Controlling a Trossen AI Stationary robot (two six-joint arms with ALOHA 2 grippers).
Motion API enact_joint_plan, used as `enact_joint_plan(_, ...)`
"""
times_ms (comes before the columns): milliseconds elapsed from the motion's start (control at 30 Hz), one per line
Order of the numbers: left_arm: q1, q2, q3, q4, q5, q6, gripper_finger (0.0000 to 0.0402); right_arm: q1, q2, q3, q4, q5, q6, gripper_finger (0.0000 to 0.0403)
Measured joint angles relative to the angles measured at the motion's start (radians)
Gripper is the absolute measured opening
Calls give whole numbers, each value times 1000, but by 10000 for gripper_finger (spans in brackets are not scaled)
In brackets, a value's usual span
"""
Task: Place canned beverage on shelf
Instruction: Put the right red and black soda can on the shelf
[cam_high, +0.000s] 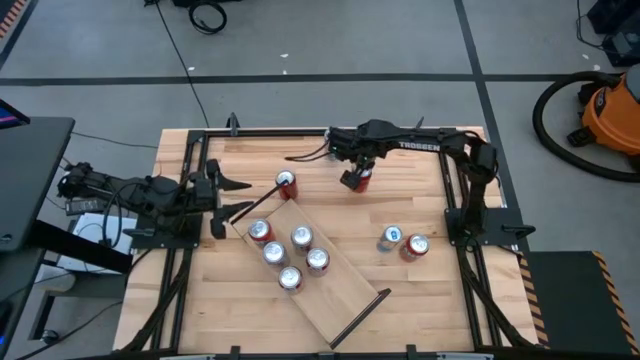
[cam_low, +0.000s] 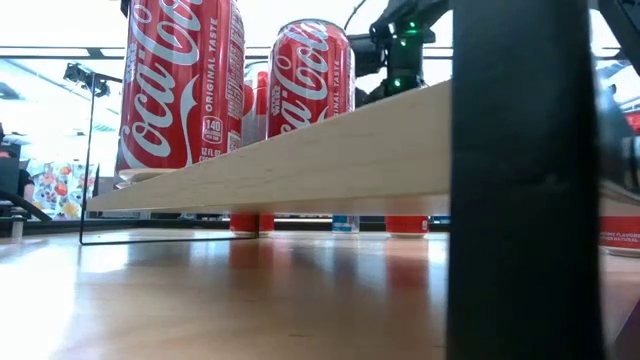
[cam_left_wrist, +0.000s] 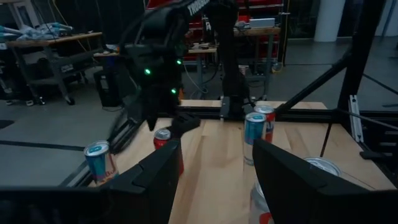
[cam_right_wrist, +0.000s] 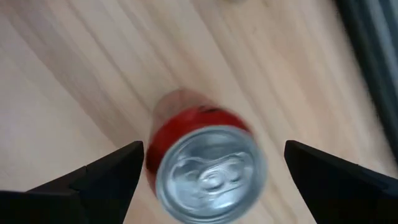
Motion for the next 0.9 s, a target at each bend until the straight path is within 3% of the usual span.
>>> enact_joint_plan(333,3,0,0,6,0,2,210,-9,-2,-123,118,-34,-2,397)
enact_joint_plan(700,3,0,0,6,0,3,210,-28,-4,-136,124,-58,-19,325)
enact_joint_plan(900,3,0,0,6,-1,8,210,-11,-19,-136,94,-72,3,329)
